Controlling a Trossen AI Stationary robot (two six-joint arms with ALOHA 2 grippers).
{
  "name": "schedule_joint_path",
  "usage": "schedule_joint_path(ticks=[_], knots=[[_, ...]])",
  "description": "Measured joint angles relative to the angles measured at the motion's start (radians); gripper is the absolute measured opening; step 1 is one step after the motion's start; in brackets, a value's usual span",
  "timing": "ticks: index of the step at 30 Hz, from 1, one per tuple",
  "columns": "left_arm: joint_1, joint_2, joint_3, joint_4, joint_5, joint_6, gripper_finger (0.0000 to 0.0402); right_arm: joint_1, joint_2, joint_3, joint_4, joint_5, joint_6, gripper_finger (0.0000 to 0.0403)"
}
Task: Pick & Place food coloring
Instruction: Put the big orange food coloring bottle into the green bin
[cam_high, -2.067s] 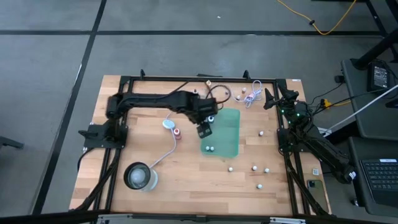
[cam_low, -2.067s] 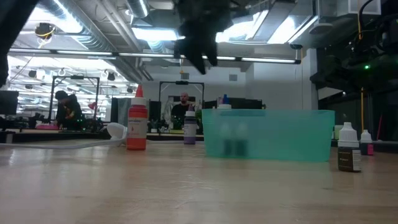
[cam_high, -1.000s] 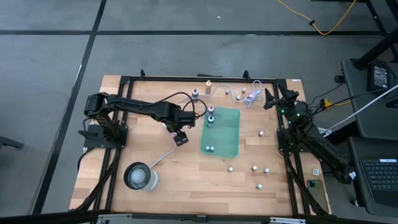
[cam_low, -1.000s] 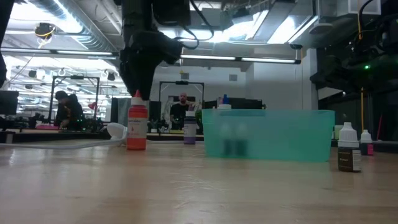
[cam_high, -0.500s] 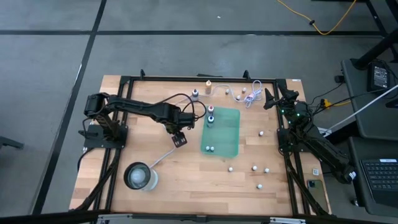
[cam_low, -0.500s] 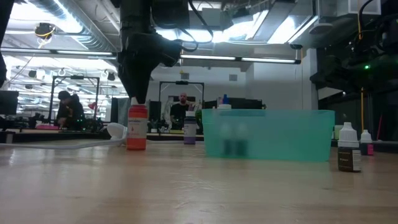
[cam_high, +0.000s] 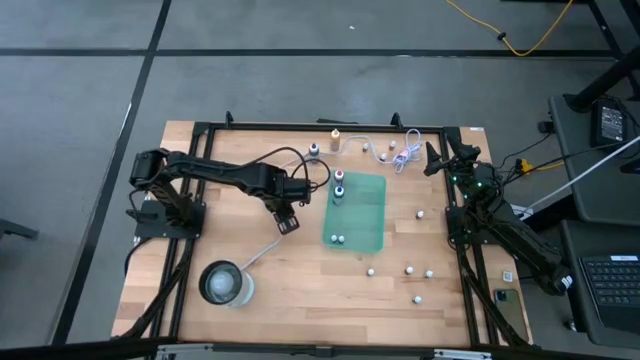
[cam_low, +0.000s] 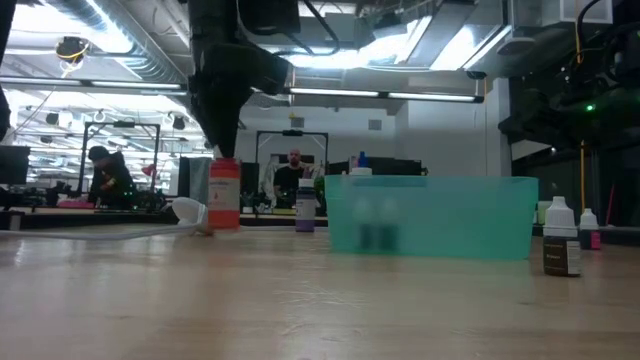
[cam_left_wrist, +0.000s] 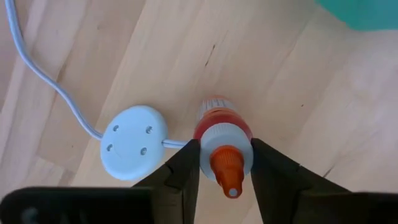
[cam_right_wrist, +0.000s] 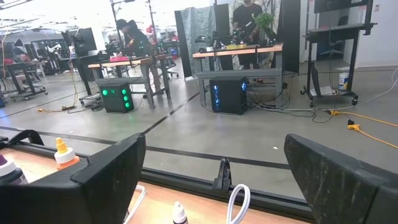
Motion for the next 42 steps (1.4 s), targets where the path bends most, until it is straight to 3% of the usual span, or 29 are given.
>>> schedule_joint_path(ticks=[7, 17, 42], knots=[[0.000, -0.044, 0.031, -0.049, 0.000, 0.016, 0.0121, 0.000, 0.000, 0.000, 0.000, 0.000, 0.000, 0.0384], [0.000, -0.009, 0.227, -0.159, 0.000, 0.070, 0.0116, 0.000, 0.000, 0.000, 0.000, 0.000, 0.000, 0.0384], [0.020, 0.406, 0.829, -0.285, 0.000, 0.271, 0.0115, 0.000, 0.000, 0.000, 0.000, 0.000, 0.000, 0.0384]])
